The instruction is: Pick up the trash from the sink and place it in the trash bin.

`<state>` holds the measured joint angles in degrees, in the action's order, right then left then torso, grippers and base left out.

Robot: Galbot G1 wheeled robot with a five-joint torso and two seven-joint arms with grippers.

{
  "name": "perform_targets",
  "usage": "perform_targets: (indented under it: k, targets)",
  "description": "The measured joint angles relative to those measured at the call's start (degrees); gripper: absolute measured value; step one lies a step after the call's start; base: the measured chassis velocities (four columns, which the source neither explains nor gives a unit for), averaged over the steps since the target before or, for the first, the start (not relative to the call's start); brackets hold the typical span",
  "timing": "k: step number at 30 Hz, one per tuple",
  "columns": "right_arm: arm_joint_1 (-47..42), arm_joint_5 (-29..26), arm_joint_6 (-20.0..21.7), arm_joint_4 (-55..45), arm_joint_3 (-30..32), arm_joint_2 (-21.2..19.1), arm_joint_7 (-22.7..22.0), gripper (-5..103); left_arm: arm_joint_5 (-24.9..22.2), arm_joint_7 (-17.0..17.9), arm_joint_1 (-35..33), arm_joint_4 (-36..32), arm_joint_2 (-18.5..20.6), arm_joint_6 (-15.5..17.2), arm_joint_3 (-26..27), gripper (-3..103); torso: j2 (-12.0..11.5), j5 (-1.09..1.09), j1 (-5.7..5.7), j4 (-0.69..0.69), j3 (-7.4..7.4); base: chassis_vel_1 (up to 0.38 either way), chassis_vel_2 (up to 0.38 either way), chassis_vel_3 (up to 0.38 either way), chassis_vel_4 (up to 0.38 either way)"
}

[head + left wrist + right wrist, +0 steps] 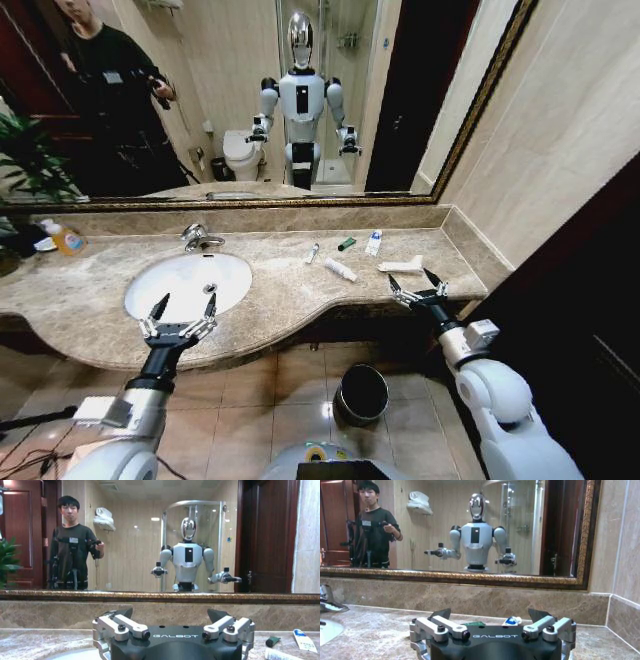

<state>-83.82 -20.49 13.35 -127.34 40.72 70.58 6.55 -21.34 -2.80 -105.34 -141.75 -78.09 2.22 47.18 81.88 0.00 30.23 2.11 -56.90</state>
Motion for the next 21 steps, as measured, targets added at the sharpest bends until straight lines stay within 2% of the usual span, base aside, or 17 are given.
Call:
perform_targets:
  k: [9,12,13,16,21]
  targets:
    - [2.7,-1.6,0.5,3.9,-0.1,-3.3,0.8,100,0.0,0.0,0.0,0.0,0.0,0.0,0.0,100,0.0,0.01,0.00,0.00,0.00,0.000,0.000,0.000,0.000]
    - [4.3,-2.4,0.7,8.1,0.5,-6.6,5.9,100,0.0,0.0,0.0,0.0,0.0,0.0,0.0,100,0.0,0.01,0.00,0.00,0.00,0.000,0.000,0.000,0.000]
    - [4.3,-2.4,0.7,8.1,0.5,-6.6,5.9,100,0.0,0.0,0.0,0.0,0.0,0.0,0.0,100,0.0,0.01,0.00,0.00,0.00,0.000,0.000,0.000,0.000]
    - [6.8,-3.4,0.5,12.1,0.5,-10.1,10.5,100,0.0,0.0,0.0,0.0,0.0,0.0,0.0,100,0.0,0.01,0.00,0.00,0.00,0.000,0.000,0.000,0.000]
    - [9.9,-4.4,1.0,15.1,-1.1,-11.7,12.2,100,0.0,0.0,0.0,0.0,0.0,0.0,0.0,100,0.0,0.01,0.00,0.00,0.00,0.000,0.000,0.000,0.000]
